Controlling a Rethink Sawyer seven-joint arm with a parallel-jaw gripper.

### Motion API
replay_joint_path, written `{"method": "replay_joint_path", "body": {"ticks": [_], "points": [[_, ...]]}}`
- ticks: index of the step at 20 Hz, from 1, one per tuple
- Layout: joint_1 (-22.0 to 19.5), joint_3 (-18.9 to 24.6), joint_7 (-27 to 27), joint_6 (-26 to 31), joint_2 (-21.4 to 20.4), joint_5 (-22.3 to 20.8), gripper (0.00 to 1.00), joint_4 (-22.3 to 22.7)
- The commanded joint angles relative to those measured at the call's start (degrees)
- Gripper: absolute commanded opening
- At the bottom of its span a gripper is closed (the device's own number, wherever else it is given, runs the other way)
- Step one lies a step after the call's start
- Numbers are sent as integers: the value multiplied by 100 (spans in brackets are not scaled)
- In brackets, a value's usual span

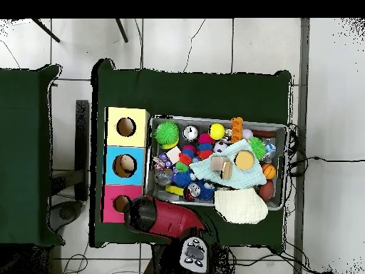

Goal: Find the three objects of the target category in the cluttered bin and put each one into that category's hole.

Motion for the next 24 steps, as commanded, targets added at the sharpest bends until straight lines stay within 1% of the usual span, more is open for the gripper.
{"method": "replay_joint_path", "body": {"ticks": [1,5,12,15,18,20,21,24], "points": [[-37,-3,1217,227,172,495,100,-1160],[94,-208,1321,755,-66,490,100,-1247],[179,-414,1346,1404,-390,506,100,-1320],[118,-423,1222,1670,-499,455,100,-1391],[-57,-289,1055,1774,-494,475,100,-1475],[-124,-255,996,1749,-418,466,100,-1547],[-171,-209,955,1620,-313,465,100,-1574],[-310,-58,870,946,236,446,100,-1761]]}}
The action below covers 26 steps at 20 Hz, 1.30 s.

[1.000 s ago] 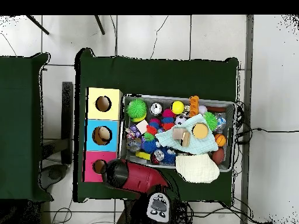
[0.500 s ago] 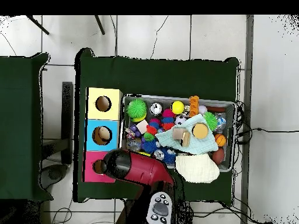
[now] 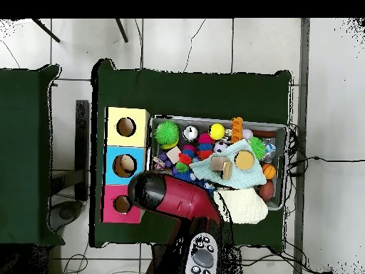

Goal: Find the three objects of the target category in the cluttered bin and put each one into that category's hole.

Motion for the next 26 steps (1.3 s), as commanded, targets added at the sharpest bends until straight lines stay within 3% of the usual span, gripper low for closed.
{"method": "replay_joint_path", "body": {"ticks": [1,12,17,21,22,26], "points": [[-381,444,848,-413,762,175,100,-780],[-295,315,1061,-243,1300,272,100,-1556],[-301,309,1076,-222,1289,290,100,-1554],[-176,139,1139,-566,1256,182,100,-1425],[-89,32,1243,-600,1257,187,0,-1393],[-61,4,1291,-669,1243,212,0,-1331]]}}
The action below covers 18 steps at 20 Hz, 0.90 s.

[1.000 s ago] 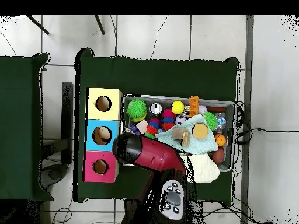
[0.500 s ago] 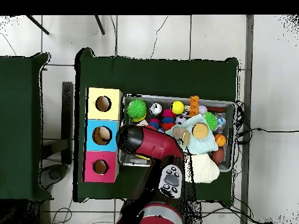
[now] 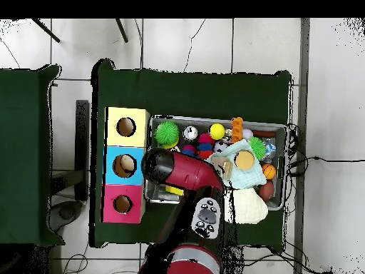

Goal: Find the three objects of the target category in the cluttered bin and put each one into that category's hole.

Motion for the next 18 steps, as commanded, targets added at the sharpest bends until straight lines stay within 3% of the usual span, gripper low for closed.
{"method": "replay_joint_path", "body": {"ticks": [1,10,18], "points": [[28,116,1264,-441,138,171,0,-125],[-177,362,1115,-825,39,184,0,210],[-590,872,816,-1169,7,63,0,501]]}}
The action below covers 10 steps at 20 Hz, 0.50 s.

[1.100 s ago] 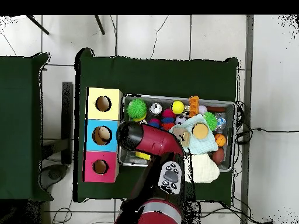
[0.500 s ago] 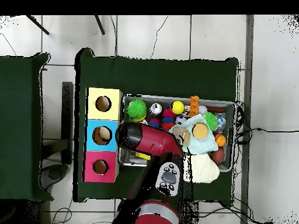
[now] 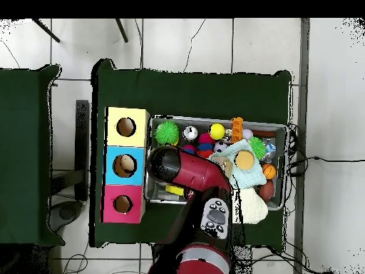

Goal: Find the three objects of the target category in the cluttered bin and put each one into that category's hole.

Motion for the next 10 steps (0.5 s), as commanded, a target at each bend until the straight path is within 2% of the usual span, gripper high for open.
{"method": "replay_joint_path", "body": {"ticks": [1,3,4,7,10], "points": [[-352,783,825,-545,41,32,0,475],[-218,596,809,-356,94,-34,0,354],[-167,531,801,-254,112,-53,100,314],[-78,441,901,-234,124,-7,100,271],[-269,762,1017,-183,110,238,100,396]]}}
